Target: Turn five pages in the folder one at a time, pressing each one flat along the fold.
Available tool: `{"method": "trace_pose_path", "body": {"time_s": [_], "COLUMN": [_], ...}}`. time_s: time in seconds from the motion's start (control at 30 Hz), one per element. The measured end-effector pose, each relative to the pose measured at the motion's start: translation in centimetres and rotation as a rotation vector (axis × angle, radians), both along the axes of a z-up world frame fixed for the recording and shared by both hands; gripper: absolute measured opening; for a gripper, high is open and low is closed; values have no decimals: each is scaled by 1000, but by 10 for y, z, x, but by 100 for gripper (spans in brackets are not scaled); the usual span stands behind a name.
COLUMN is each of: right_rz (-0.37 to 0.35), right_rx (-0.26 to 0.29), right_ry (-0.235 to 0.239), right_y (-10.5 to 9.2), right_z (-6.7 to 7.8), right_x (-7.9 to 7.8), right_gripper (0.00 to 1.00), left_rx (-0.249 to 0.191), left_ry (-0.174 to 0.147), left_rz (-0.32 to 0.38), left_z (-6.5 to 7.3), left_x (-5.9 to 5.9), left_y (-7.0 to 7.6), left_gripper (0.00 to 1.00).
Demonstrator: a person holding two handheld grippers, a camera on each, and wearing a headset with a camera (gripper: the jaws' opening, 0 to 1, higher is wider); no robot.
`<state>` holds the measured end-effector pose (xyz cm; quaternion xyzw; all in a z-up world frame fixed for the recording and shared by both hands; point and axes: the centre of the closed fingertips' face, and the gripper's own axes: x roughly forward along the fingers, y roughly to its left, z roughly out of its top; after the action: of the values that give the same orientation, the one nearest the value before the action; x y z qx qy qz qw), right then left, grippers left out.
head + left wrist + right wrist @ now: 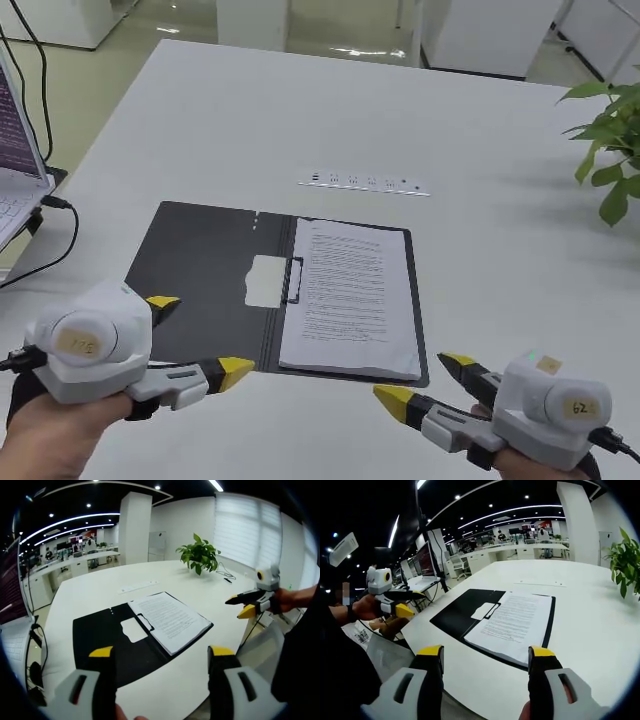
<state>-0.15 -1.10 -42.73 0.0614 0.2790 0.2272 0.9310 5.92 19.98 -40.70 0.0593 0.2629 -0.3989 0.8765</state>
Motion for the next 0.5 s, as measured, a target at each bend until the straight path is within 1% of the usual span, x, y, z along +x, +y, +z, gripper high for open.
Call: {"method": "trace_pose_path", "body": {"time_s": [0.23, 0.33, 0.5], "right_rz": [2, -1, 0], "right_rx": [1, 7, 4], "right_ry": [5, 4, 7], "right_y": [0, -1, -2], "right_z": [-1, -1, -1], "right_x": [-1, 0, 1], "right_gripper": [67, 70, 70], "left_rx": [2, 4, 8], "left_ry": [5, 5, 8], "left_rz": [-5, -8, -15], "left_z": [-1, -1, -2], "left_x": [-2, -2, -2], "left_y": [-1, -1, -2], "left_gripper": [74, 74, 74]}}
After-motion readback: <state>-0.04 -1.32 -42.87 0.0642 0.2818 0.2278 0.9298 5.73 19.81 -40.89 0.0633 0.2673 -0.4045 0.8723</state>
